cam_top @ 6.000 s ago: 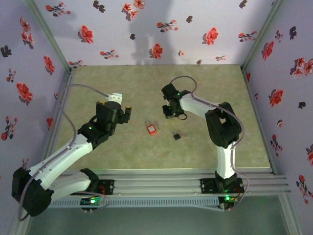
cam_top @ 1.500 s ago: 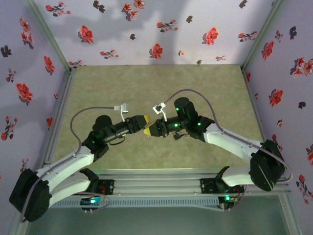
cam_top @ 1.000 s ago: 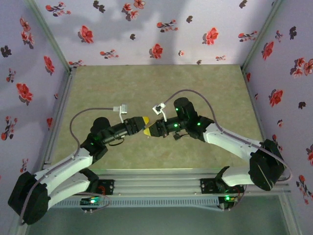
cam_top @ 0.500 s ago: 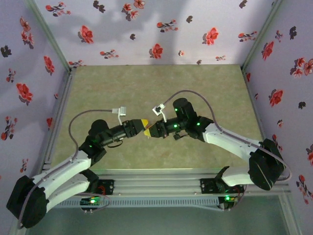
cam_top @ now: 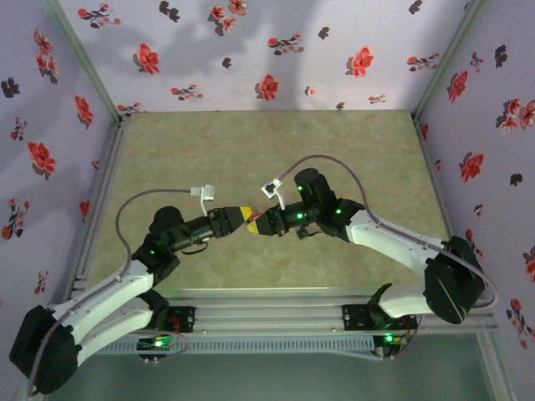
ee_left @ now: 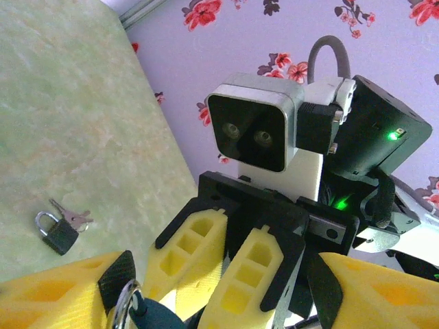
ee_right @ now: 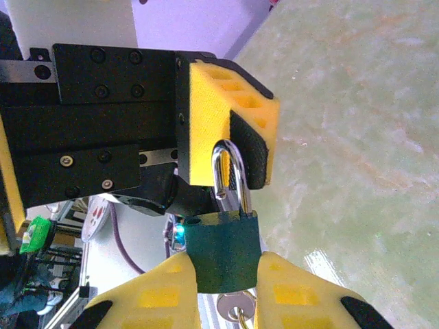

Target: Lock with the key

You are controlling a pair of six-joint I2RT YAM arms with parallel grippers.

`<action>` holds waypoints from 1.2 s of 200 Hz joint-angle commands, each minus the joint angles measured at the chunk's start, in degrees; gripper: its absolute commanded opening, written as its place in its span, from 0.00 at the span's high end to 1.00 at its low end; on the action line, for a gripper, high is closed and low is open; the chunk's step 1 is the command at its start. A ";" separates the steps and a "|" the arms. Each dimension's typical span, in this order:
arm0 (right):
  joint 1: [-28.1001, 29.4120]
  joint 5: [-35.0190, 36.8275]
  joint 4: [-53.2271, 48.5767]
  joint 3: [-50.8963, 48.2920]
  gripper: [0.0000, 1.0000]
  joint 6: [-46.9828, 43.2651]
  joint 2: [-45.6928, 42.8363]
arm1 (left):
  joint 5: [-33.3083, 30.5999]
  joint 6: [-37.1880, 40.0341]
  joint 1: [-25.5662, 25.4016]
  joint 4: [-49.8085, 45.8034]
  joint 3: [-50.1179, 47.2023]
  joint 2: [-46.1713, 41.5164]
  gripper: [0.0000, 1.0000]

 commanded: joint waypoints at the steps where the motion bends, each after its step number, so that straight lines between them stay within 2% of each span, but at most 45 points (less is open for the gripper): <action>1: 0.00 0.75 -0.72 1.60 0.98 -1.51 -0.70 | 0.71 2.40 0.85 -3.38 1.63 -1.66 0.30; 31: 0.21 1.13 -1.11 1.76 0.98 -1.76 -0.54 | -0.02 3.08 1.65 -6.43 1.73 -2.58 0.34; 46: 0.23 1.38 -1.41 1.85 0.98 -1.96 -0.43 | -0.18 3.36 1.77 -7.34 1.82 -2.65 0.39; 83: 0.40 1.99 -2.01 2.04 0.99 -2.25 -0.47 | -0.19 3.56 1.88 -7.65 1.82 -2.68 0.44; 150: 0.48 2.18 -2.08 2.08 0.99 -2.38 -0.09 | -0.12 3.63 1.87 -7.72 1.47 -2.73 0.58; 240: 0.74 2.26 -2.82 2.38 0.99 -3.02 -0.08 | -0.19 4.61 2.47 -10.21 1.97 -3.08 0.68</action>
